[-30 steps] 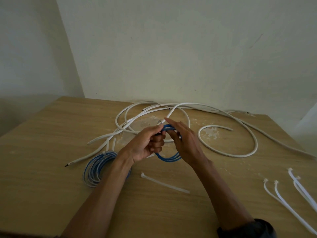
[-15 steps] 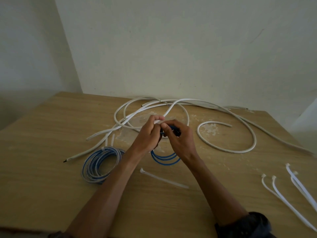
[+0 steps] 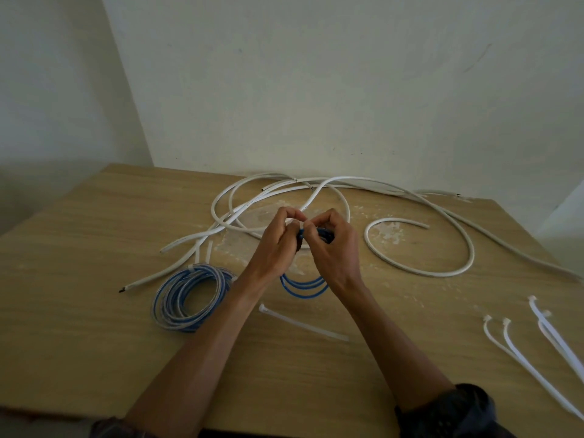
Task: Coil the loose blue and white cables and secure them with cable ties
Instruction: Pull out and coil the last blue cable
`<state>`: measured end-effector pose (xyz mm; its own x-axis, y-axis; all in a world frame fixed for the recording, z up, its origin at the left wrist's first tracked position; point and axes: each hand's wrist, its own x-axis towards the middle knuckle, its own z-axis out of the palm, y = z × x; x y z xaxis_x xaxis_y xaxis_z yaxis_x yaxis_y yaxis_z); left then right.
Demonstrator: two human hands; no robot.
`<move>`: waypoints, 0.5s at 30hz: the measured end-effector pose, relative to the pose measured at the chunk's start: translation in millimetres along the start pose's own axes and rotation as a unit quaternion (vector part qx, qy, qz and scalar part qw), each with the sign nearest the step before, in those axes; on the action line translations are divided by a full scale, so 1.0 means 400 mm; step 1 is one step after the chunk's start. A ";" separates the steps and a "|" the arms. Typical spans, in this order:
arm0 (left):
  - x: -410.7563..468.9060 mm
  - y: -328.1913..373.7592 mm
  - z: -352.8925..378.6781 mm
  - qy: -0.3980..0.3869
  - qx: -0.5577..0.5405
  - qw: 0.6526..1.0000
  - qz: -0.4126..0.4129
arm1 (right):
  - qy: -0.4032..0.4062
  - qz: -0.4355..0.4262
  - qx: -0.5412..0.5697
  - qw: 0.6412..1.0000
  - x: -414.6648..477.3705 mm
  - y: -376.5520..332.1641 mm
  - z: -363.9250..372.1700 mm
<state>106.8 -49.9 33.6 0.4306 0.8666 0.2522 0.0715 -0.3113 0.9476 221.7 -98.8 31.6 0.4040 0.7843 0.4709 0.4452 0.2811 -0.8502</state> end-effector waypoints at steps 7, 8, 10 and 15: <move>-0.001 0.007 0.008 0.012 0.075 0.997 -0.019 | 0.021 -0.012 0.013 1.000 0.003 -0.011 -0.003; 0.000 0.008 0.006 0.014 0.081 0.997 -0.014 | 0.009 -0.022 -0.001 1.000 0.004 -0.008 -0.004; 0.000 0.007 0.002 0.013 0.093 0.996 -0.002 | -0.015 -0.060 -0.051 0.997 0.007 0.004 -0.003; 0.002 -0.002 0.003 0.019 0.094 0.995 0.006 | -0.036 -0.098 -0.076 0.992 0.006 0.022 0.000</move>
<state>108.0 -49.6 32.9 0.3984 0.8753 0.2741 0.2343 -0.3861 0.8922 226.5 -94.6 25.3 0.2419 0.7622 0.6005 0.6265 0.3499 -0.6965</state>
